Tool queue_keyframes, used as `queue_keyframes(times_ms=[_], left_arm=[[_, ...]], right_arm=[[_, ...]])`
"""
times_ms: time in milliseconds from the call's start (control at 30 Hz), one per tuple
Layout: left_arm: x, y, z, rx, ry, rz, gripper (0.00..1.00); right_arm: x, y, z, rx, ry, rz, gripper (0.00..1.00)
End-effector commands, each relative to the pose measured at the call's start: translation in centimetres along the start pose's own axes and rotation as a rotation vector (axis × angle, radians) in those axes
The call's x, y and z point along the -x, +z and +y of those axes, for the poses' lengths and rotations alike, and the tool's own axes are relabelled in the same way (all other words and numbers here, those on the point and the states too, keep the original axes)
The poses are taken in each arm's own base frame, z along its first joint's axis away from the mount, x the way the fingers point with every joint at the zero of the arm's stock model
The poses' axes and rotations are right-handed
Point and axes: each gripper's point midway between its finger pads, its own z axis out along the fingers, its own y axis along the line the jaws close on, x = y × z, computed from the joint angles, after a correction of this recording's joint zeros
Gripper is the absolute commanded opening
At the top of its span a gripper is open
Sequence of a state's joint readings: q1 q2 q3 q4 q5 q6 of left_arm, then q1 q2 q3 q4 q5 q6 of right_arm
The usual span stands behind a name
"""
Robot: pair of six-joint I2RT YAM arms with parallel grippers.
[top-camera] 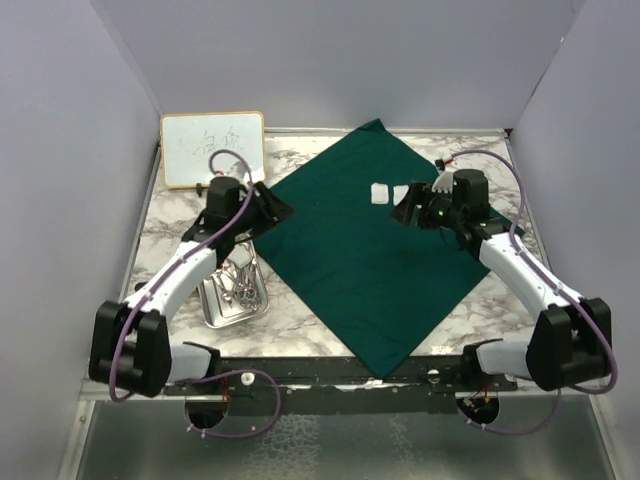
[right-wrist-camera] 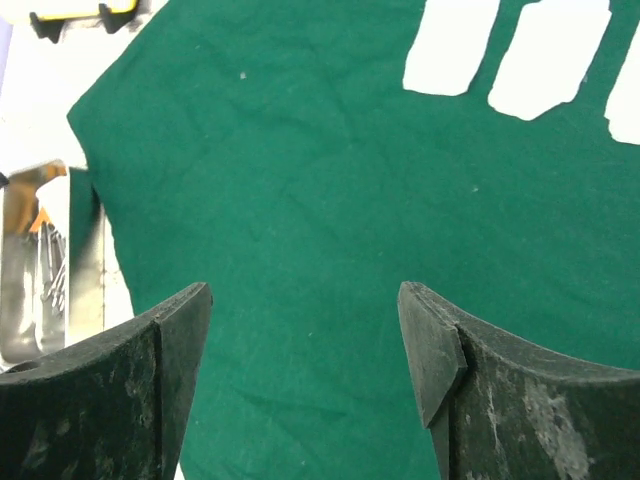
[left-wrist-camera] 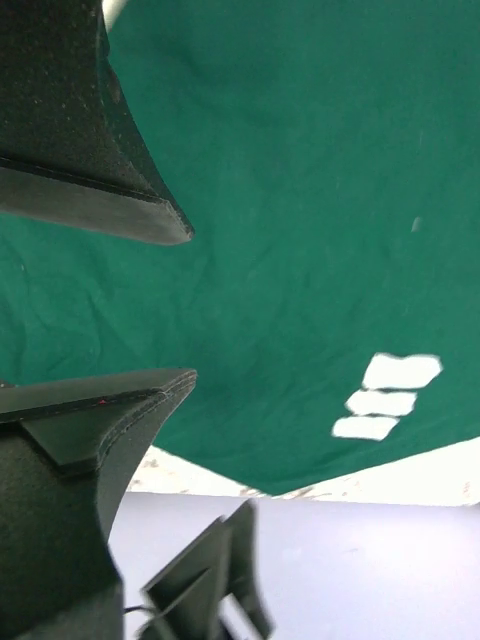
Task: Prepare the surgical pack
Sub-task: Place the medical item in the container, then adjust the medical item in the surgical kit.
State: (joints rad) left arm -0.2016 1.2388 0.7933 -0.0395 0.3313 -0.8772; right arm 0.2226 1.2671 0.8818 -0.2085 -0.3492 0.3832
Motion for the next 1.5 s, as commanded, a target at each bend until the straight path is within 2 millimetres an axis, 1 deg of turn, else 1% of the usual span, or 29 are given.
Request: queue_keyframes(times_ms=[0, 67, 133, 233, 300, 367, 433, 500, 633, 700, 767, 867, 933, 1000, 1133, 1200, 1300, 1333, 1367, 1467], left_arm=[[-2.1, 3.6, -5.5, -0.122, 0.117, 0.052, 0.56], [-4.1, 5.1, -7.0, -0.153, 0.157, 0.123, 0.56], [-6.0, 6.3, -8.0, -0.179, 0.195, 0.184, 0.56], [-8.4, 7.5, -8.7, -0.204, 0.227, 0.262, 0.56], [-9.6, 8.0, -8.7, -0.219, 0.230, 0.301, 0.56], [-10.5, 8.1, -8.5, -0.226, 0.225, 0.323, 0.56], [-11.1, 8.1, -8.4, -0.235, 0.221, 0.339, 0.56], [-11.4, 8.0, -8.4, -0.245, 0.222, 0.355, 0.56], [-11.3, 7.7, -9.0, -0.259, 0.272, 0.378, 0.56], [-11.0, 7.5, -9.4, -0.263, 0.305, 0.384, 0.56], [-10.7, 7.1, -10.2, -0.279, 0.328, 0.389, 0.56], [-10.2, 6.3, -11.7, -0.307, 0.350, 0.405, 0.56], [-9.9, 5.7, -12.6, -0.335, 0.376, 0.416, 0.56], [-9.5, 5.3, -13.2, -0.341, 0.409, 0.418, 0.56], [-8.5, 5.2, -13.3, -0.311, 0.477, 0.407, 0.56], [-8.1, 5.0, -13.7, -0.321, 0.506, 0.404, 0.56], [-7.7, 4.9, -13.2, -0.300, 0.541, 0.394, 0.56], [-7.0, 4.9, -13.6, -0.298, 0.552, 0.370, 0.56], [-6.5, 4.9, -13.6, -0.292, 0.555, 0.357, 0.56], [-6.0, 4.9, -13.1, -0.276, 0.550, 0.343, 0.56]], right_arm=[[2.5, 1.8, -1.8, 0.014, 0.072, -0.058, 0.75], [3.0, 2.9, -2.4, 0.036, 0.110, -0.040, 0.70], [3.4, 4.4, -3.1, 0.048, 0.137, -0.017, 0.61], [4.2, 6.9, -4.0, 0.053, 0.159, 0.000, 0.43], [4.2, 8.7, -4.8, 0.056, 0.193, 0.040, 0.36], [4.3, 10.3, -5.1, 0.073, 0.211, 0.074, 0.34], [4.3, 11.7, -5.6, 0.077, 0.228, 0.095, 0.35], [4.0, 13.1, -6.5, 0.057, 0.246, 0.133, 0.36], [2.7, 15.3, -8.1, 0.017, 0.277, 0.210, 0.38], [2.2, 16.0, -8.3, 0.030, 0.285, 0.246, 0.39], [1.9, 16.3, -8.7, 0.013, 0.288, 0.260, 0.40], [1.9, 16.2, -9.8, -0.039, 0.279, 0.254, 0.40], [1.5, 16.2, -10.1, -0.049, 0.278, 0.260, 0.41], [0.9, 16.3, -10.3, -0.047, 0.288, 0.272, 0.42], [-0.1, 16.5, -11.3, -0.065, 0.303, 0.288, 0.43], [-0.3, 16.7, -11.2, -0.042, 0.306, 0.290, 0.43], [-0.8, 17.2, -10.8, 0.002, 0.317, 0.309, 0.43], [-0.8, 17.3, -10.7, 0.014, 0.320, 0.310, 0.43], [-1.0, 17.4, -10.7, 0.019, 0.323, 0.311, 0.43], [-1.2, 17.5, -10.9, 0.013, 0.325, 0.311, 0.42]])
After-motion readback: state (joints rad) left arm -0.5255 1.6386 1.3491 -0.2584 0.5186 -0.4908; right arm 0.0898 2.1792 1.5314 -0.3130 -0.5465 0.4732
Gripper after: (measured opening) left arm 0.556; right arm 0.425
